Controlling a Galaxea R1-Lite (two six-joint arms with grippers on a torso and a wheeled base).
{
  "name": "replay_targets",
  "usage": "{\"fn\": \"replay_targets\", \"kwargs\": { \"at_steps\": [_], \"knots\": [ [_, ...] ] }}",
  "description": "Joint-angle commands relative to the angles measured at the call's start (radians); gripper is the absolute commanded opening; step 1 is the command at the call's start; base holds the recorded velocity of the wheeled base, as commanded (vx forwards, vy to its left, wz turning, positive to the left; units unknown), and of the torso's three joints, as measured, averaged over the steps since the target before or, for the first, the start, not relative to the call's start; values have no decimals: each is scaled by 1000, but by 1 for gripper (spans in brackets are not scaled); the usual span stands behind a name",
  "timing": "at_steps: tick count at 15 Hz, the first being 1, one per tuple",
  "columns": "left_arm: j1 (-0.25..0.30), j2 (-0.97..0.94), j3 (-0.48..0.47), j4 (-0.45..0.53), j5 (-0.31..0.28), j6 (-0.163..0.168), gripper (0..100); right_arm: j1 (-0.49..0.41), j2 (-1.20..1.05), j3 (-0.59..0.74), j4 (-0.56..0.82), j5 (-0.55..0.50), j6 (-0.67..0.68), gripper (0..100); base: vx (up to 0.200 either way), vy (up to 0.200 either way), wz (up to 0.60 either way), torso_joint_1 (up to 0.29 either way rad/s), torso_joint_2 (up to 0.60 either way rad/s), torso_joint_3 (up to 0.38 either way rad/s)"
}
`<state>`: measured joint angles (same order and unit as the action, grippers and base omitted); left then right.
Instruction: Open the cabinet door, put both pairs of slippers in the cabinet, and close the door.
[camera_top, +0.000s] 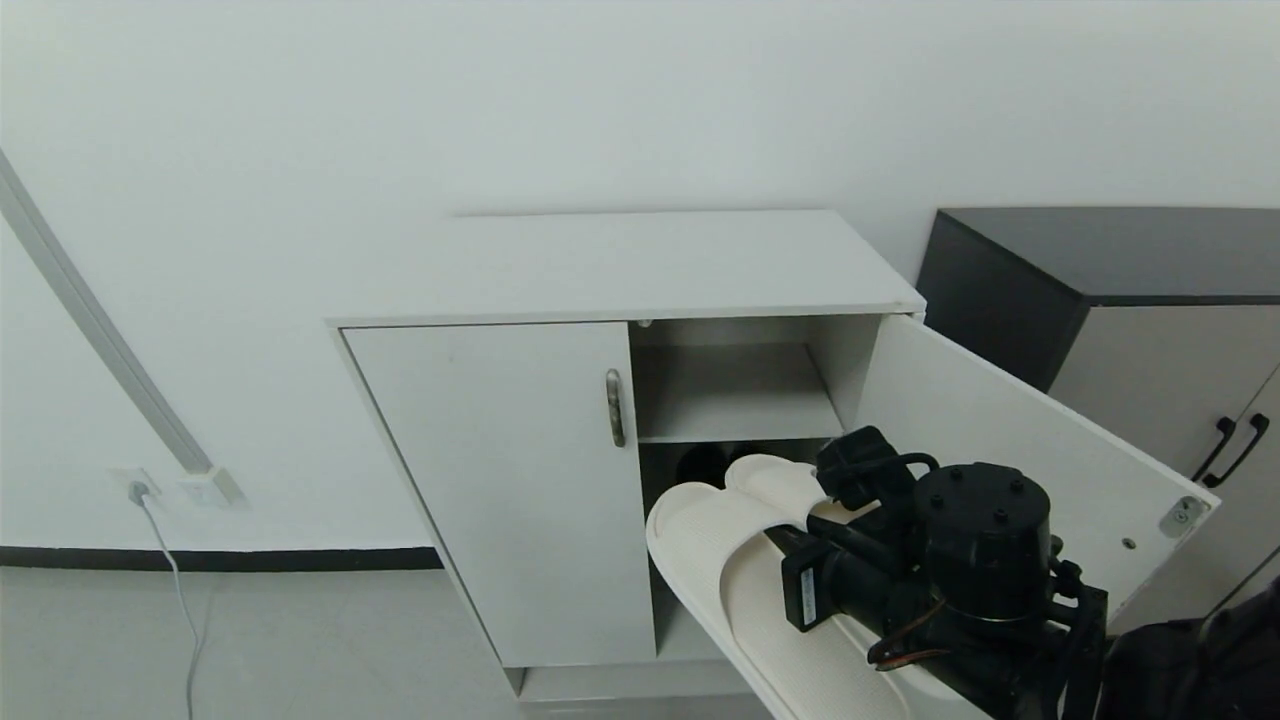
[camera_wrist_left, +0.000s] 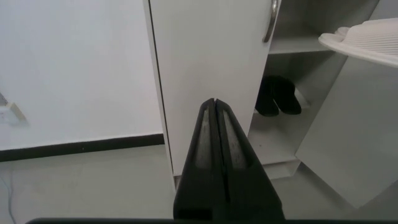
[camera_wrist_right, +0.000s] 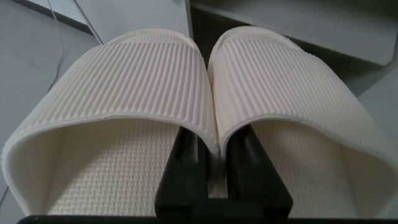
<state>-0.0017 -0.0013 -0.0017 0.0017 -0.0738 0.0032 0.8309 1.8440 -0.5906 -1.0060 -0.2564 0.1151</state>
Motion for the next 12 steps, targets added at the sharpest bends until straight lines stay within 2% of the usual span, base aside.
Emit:
{"fn": "replay_targets", "kwargs": {
  "at_steps": [1, 12],
  "knots": [
    [0, 1, 0, 0, 0, 0, 0, 1, 3, 0, 0, 0, 0, 0, 0, 0, 0, -163, 491, 315],
    [0, 1, 0, 0, 0, 0, 0, 1, 15, 2, 0, 0, 1, 0, 0, 0, 0, -121, 468, 345]
  ]
}}
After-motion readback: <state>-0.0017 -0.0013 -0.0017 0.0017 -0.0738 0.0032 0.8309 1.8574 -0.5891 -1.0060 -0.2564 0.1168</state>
